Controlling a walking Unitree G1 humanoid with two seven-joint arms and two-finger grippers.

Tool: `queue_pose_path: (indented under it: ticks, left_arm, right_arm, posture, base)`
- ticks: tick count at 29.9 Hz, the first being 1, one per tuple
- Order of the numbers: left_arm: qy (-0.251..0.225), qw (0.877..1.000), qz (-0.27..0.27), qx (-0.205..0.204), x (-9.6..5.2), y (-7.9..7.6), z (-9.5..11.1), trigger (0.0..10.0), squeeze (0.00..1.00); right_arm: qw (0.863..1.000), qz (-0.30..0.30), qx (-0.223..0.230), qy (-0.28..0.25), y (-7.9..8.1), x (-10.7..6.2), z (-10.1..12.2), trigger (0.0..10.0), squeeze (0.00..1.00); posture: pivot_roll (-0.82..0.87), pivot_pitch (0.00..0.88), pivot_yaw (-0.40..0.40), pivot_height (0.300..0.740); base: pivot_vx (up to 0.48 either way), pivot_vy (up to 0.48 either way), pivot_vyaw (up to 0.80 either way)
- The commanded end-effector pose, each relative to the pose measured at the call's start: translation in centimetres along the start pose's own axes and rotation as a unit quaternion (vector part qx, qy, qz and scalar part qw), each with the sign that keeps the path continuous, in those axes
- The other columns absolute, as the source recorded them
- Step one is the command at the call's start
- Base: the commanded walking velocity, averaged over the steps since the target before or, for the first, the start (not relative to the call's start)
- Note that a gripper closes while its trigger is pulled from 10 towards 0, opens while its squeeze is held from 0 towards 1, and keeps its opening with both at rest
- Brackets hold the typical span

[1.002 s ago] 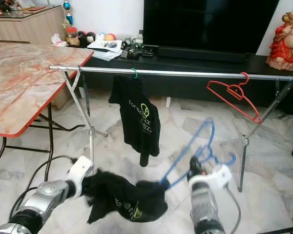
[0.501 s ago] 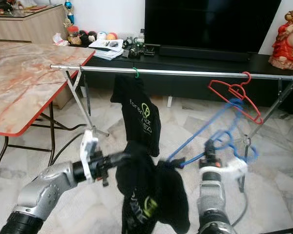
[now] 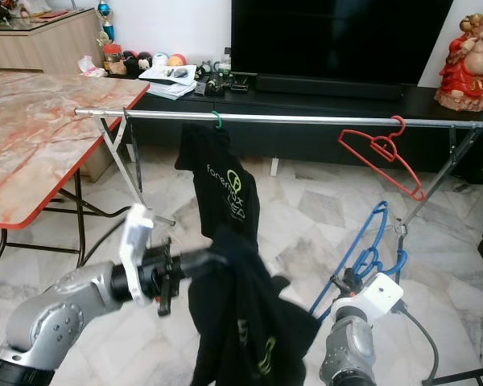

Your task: Hang hanger

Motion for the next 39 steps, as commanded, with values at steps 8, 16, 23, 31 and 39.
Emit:
queue_pose_path:
  ticks: [8, 16, 23, 31, 39]
  left_arm:
    - [0.323, 0.943, 0.001, 0.083, -5.4, 0.7, -10.2, 0.0, 0.0]
    - [0.327, 0.889, 0.314, 0.064, -8.4, 9.0, -15.0, 10.0, 0.0]
    - [0.295, 0.843, 0.449, -0.007, -11.6, 9.2, -18.4, 10.0, 0.0]
    - [0.201, 0.768, 0.604, -0.068, -15.4, 9.3, -19.6, 10.0, 0.0]
    - [0.072, 0.79, 0.609, -0.002, -12.3, 11.1, -13.8, 10.0, 0.0]
  right_arm:
    - [0.997, -0.063, -0.042, -0.014, -3.0, -0.1, 1.2, 10.0, 0.0]
    - [0.983, -0.029, -0.146, 0.109, -3.5, -1.4, -3.7, 10.0, 0.0]
    - [0.97, -0.028, -0.183, 0.16, -5.3, -3.2, -6.5, 10.0, 0.0]
    - [0.947, -0.035, -0.222, 0.228, -8.1, -6.4, -10.1, 10.0, 0.0]
    - [0.929, -0.058, -0.242, 0.273, -10.4, -8.7, -12.1, 10.0, 0.0]
  posture:
    - [0.16, 0.0, -0.01, 0.74]
    - [0.14, 0.0, -0.012, 0.74]
    - [0.14, 0.0, -0.015, 0.74]
    - [0.13, 0.0, -0.023, 0.74]
    - [0.12, 0.0, -0.005, 0.74]
  base:
    - [0.0, 0.0, 0.0]
    - [0.0, 0.0, 0.0]
    - [0.0, 0.0, 0.0]
    - [0.0, 0.0, 0.0]
    - [0.0, 0.037, 0.0]
Point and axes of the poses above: a point about 5 cm out from each wrist's last joint towards the gripper, its own x axis pointing out of the wrist towards the gripper, its own z axis along the axis of the wrist's last joint, y = z × x, the point moved 6 cm from there along x, pointing out of the wrist towards the gripper, and after that the axes turned 9 degrees about x, right-handed, at the moved point
